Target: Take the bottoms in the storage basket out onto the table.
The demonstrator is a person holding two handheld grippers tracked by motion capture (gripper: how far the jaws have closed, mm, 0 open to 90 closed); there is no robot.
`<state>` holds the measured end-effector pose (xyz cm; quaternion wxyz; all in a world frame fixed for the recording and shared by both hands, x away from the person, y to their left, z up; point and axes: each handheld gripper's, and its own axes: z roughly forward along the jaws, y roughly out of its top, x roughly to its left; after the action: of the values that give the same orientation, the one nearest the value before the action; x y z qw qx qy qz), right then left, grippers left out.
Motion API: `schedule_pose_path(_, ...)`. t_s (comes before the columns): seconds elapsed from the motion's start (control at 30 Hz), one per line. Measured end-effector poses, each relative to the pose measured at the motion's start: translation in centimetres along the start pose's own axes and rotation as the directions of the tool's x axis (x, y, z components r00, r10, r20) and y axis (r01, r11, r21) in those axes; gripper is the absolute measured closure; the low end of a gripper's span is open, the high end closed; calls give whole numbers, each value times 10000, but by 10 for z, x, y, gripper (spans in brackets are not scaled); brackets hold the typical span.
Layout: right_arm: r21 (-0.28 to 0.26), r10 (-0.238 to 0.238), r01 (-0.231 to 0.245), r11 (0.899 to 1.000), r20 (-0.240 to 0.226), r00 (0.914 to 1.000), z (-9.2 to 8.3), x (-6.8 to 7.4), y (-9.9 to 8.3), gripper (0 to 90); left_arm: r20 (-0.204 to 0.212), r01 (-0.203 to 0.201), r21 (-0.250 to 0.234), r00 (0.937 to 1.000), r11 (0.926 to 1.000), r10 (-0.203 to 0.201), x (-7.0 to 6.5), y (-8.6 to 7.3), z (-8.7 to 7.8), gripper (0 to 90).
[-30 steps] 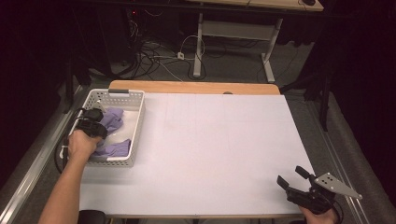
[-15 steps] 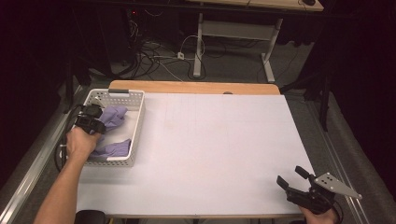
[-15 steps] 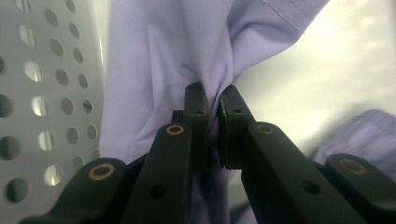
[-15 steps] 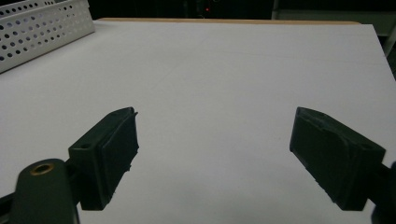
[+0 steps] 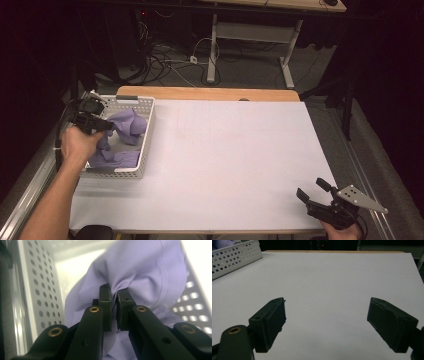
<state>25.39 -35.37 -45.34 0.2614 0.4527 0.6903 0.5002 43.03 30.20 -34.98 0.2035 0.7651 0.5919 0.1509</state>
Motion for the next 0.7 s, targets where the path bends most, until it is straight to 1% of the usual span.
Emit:
schedule_pose_path(0.13,-11,26,-26,10000,9,10000,0,0,0,161,263,-97,-545,9996,9985,111,-2,3,-17,826)
schedule_pose_path(0.23,-24,16,-16,10000,-5,10000,0,0,0,161,505,-108,-976,9986,9952,158,-4,5,-30,826)
schedule_pose_path(0.33,-35,35,-35,10000,1,10000,0,0,0,161,599,-175,-1318,9979,9911,256,-6,8,-43,826)
schedule_pose_path(0.43,-36,71,-71,10000,2,10000,0,0,0,161,619,-265,-1578,9974,9871,367,-7,11,-53,826)
schedule_pose_path(0.5,-51,89,-89,9999,-1,10000,0,-1,0,161,720,-267,-1762,9966,9840,399,-7,13,-60,826)
schedule_pose_path(0.7,-40,108,-108,9999,-3,9999,0,-1,0,161,911,-442,-2112,9937,9764,647,-13,19,-72,826)
